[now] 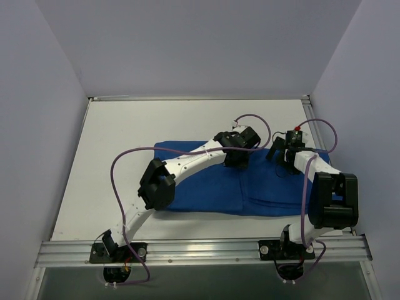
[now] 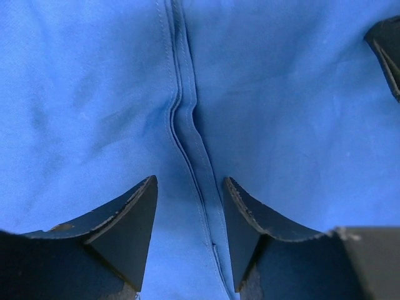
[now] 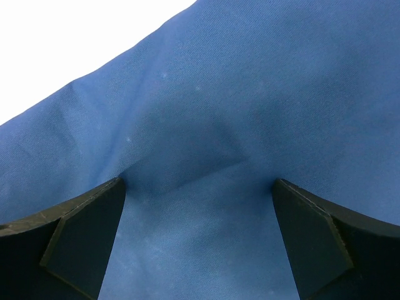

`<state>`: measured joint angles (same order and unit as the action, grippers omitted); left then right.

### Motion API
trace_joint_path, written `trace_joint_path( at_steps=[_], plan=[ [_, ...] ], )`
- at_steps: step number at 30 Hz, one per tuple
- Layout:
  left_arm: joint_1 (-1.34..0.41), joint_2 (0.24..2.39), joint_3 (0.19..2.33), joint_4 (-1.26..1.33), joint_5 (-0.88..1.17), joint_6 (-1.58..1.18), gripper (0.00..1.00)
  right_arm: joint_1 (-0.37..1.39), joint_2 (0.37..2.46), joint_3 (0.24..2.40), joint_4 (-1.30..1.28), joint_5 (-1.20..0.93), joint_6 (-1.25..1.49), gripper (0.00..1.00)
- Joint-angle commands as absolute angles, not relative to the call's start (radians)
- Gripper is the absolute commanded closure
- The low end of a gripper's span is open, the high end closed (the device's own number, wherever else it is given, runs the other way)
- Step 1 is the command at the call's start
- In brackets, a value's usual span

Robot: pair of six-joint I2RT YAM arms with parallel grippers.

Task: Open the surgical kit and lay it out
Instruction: Open the surgical kit at the center of the board.

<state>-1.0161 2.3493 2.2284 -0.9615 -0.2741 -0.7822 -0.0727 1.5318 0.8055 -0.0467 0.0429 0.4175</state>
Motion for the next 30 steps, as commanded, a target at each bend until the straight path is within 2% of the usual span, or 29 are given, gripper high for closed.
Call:
trace_joint_path(
  at_steps=[1, 9, 22, 30],
  plan=[
    [-0.996, 2.324, 2.220, -0.965, -0.302, -0.798, 0.46, -0.077, 1.531, 0.822, -0.066, 0.048, 0.414, 0.00],
    [-0.977, 2.310, 2.163, -0.967, -0.321, -0.825, 0.48, -0.075, 1.531, 0.828, -0.069, 0.049, 0.414, 0.00],
    [-0.976, 2.232, 2.074, -0.790, -0.210, -0.802, 0.46, -0.071, 1.503, 0.828, -0.072, 0.061, 0.413, 0.00],
    [-0.971, 2.258, 2.117, -0.772, -0.181, -0.799, 0.44, -0.067, 1.491, 0.825, -0.074, 0.060, 0.411, 0.00]
  ],
)
